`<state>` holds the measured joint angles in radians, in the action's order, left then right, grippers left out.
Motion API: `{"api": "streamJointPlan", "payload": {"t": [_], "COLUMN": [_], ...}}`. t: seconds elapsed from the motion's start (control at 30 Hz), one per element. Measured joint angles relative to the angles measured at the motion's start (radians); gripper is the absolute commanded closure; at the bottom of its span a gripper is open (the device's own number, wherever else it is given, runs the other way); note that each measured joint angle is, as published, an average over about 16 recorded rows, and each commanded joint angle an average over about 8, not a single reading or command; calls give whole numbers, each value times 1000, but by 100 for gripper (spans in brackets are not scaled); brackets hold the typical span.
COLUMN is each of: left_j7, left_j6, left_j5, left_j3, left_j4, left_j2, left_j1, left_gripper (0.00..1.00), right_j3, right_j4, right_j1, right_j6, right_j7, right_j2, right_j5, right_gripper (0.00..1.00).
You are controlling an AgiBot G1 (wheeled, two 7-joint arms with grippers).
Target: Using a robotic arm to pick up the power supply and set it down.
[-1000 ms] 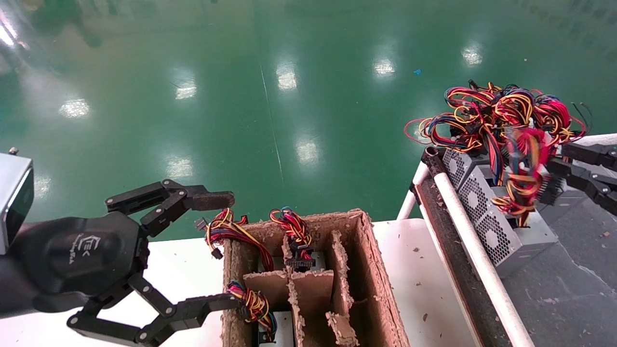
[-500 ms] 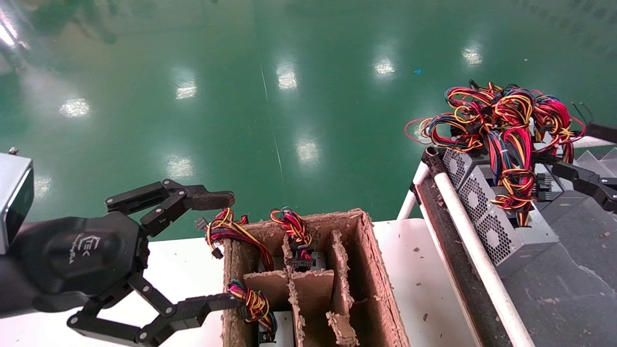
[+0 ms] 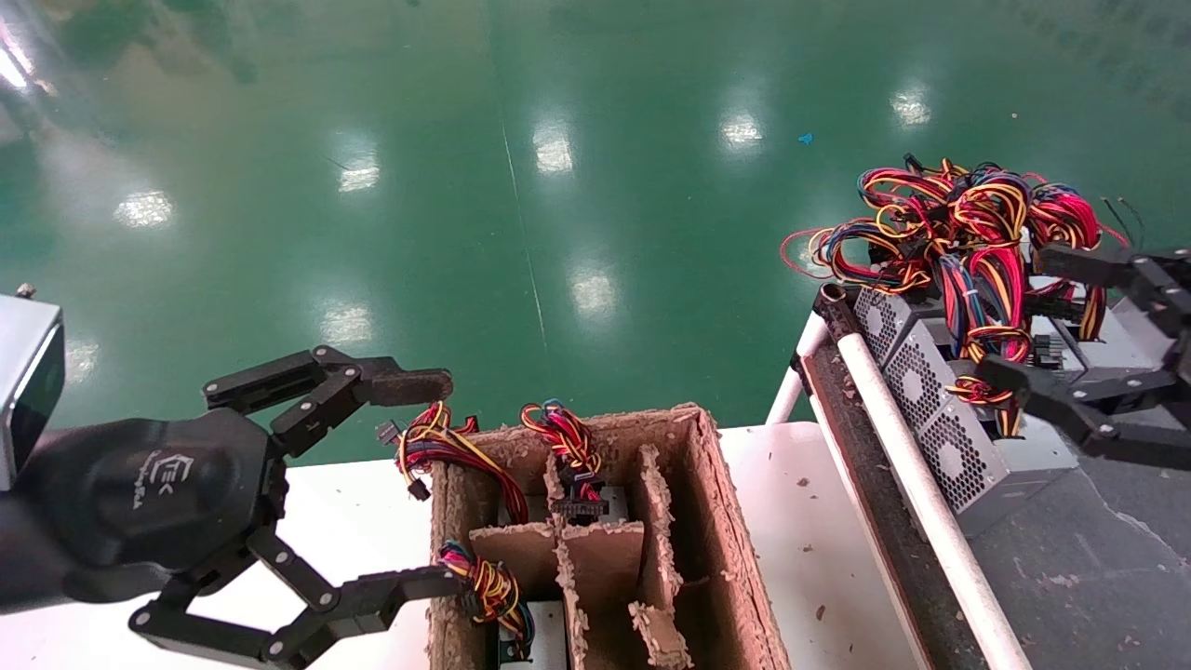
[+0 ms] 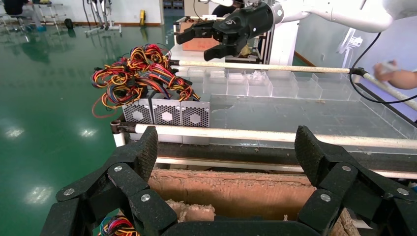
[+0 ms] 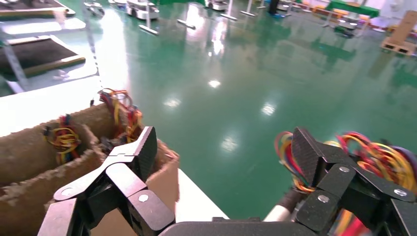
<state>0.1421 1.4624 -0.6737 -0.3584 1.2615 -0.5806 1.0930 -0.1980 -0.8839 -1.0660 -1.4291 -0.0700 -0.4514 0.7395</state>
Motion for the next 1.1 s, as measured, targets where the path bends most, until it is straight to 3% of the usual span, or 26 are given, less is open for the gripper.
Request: {"api": "streamJointPlan", "payload": {"t": [1.1], "left_j7": [0], "left_j6": [0], "left_j5": [0], "left_j3": [0], "left_j4": [0], "left_j2": [0], "left_j1": [0], "left_gripper": [0], "right_j3": [-59], "right_j4": [-290], "right_j1": [-6], "right_j6": [-48], "right_j7": [186], "right_j2": [-116], "right_j5": [-6], "right_gripper": [0]}}
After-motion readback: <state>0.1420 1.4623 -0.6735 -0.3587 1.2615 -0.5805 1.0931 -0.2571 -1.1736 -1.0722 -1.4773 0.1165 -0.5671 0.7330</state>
